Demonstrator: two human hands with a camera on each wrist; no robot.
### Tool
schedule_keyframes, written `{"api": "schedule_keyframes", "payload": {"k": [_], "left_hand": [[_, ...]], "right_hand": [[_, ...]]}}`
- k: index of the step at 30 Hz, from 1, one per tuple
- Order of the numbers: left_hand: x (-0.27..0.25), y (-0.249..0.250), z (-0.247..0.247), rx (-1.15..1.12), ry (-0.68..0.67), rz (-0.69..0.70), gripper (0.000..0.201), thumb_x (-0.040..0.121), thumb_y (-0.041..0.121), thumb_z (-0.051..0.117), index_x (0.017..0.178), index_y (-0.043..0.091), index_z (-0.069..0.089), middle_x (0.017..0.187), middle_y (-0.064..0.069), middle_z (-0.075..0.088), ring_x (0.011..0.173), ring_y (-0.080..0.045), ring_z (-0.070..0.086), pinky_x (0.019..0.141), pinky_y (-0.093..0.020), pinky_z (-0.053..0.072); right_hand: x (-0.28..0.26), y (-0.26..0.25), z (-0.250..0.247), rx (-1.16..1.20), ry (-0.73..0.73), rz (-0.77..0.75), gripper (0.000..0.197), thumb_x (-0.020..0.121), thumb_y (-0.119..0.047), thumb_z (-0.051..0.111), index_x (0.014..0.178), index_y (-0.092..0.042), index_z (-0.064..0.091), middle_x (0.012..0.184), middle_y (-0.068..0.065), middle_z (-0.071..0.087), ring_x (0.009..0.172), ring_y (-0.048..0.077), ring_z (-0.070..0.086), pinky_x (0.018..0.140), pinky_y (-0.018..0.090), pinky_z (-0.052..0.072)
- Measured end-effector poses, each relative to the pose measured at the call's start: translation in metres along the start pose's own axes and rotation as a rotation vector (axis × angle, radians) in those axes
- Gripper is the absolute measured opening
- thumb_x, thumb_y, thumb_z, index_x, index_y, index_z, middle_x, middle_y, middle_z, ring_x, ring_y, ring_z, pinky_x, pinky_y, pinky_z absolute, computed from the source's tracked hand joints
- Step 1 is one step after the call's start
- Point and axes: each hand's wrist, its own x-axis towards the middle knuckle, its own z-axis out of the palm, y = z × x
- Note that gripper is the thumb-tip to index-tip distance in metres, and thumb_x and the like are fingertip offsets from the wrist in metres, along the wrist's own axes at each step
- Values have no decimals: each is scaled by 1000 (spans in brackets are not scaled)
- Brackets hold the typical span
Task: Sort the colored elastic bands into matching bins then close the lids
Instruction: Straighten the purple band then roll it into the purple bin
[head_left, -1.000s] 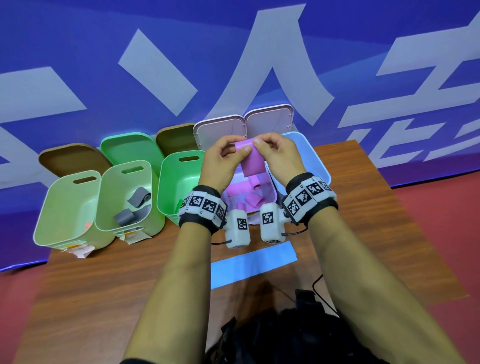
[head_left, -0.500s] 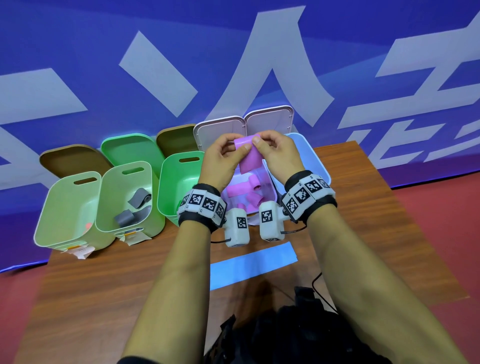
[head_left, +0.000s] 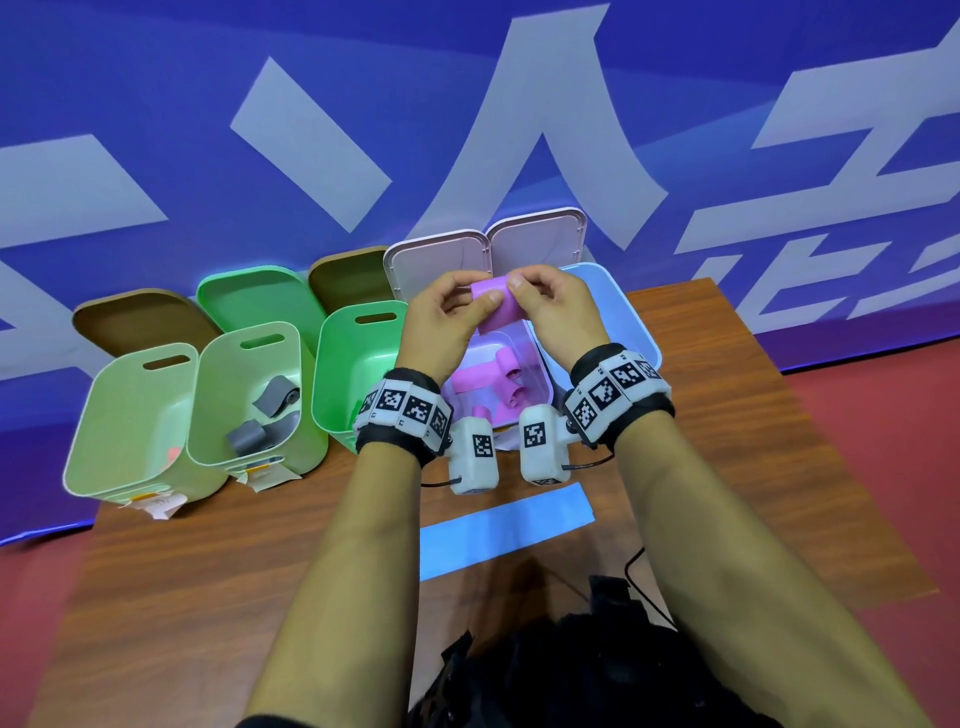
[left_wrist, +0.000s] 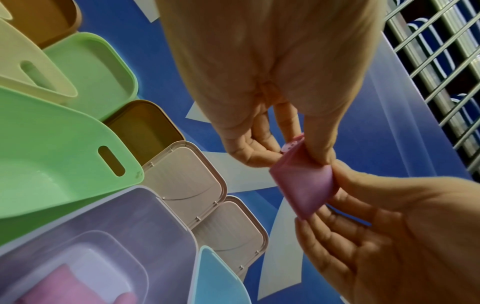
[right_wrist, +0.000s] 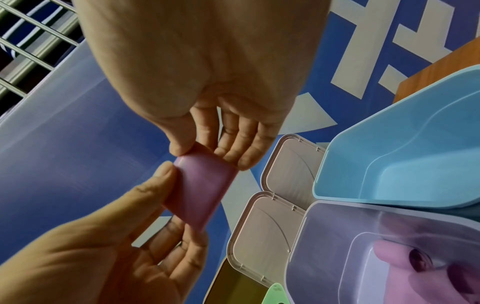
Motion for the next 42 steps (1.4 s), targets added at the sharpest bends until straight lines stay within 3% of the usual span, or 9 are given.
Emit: {"api": "schedule_keyframes", "payload": {"k": [3, 9, 14, 18, 22, 28, 34, 39, 42], "left_hand": [[1, -2, 0, 11, 15, -7, 15, 89, 14, 71, 102, 6, 68, 94, -24, 70, 83, -21, 64, 83, -38, 54], [1, -10, 3, 0, 29, -58, 15, 91, 19, 70, 98, 6, 70, 85, -13, 70, 76, -18, 62, 77, -36, 51], [2, -16, 2, -1, -3, -24, 26, 88, 6, 71, 113, 2, 65, 90, -10, 72, 79, -9, 69, 74, -19, 52], [6, -24, 4, 50, 31, -14, 19, 91, 15, 69, 104, 1, 67, 74, -1, 69, 65, -1, 63, 66, -17, 48], [13, -29, 3, 23, 64, -72, 20, 95, 22, 64, 96, 2, 67, 62, 5, 65, 59, -5, 61, 62, -17, 47], [17, -36, 2, 48, -10, -89, 13, 94, 25, 66, 94, 12, 69, 73, 1, 70, 65, -6, 60, 66, -21, 47], [25, -46, -1, 95, -12, -92, 28, 95, 22, 64, 98, -6, 68, 69, -4, 65, 59, -8, 52, 64, -25, 44], [29, -56, -2, 62, 1, -128, 19, 99, 22, 59, 86, 14, 70, 64, 3, 59, 55, -9, 44, 59, -21, 41], [31, -62, -2, 25, -13, -149, 20, 100, 21, 57, 92, 11, 72, 62, 6, 56, 56, -12, 40, 57, -22, 38]], "right_hand": [[-1, 2, 0, 25, -21, 12, 11, 97, -22, 61, 104, -19, 69, 99, 1, 70, 94, 14, 65, 92, 30, 53], [-1, 5, 0, 23, -37, 3, 15, 97, -15, 60, 108, -12, 69, 99, 5, 70, 98, 22, 67, 90, 30, 55], [2, 13, 2, -4, -23, 25, 12, 97, -23, 60, 97, -16, 70, 89, -1, 70, 87, 15, 66, 91, 38, 56], [1, 14, 1, 5, -24, 52, 22, 99, -33, 59, 96, -15, 71, 81, -2, 70, 70, 7, 65, 80, 29, 56], [3, 16, 2, 48, -84, 92, 12, 99, -24, 59, 105, -15, 66, 84, -2, 68, 67, 4, 63, 73, 20, 53], [9, 22, 6, -15, -43, 92, 22, 100, -29, 57, 92, -12, 68, 70, -7, 62, 55, -4, 56, 64, 14, 49], [21, 27, 12, -88, -53, 129, 30, 99, -40, 56, 74, -25, 63, 67, -7, 61, 56, 6, 56, 74, 33, 54], [25, 32, 17, -64, -107, 169, 26, 96, -38, 61, 79, -19, 68, 67, -7, 62, 59, 9, 56, 72, 30, 52], [28, 38, 19, -85, -121, 157, 23, 97, -33, 61, 77, -22, 67, 65, -5, 60, 60, 11, 55, 72, 34, 53]]}}
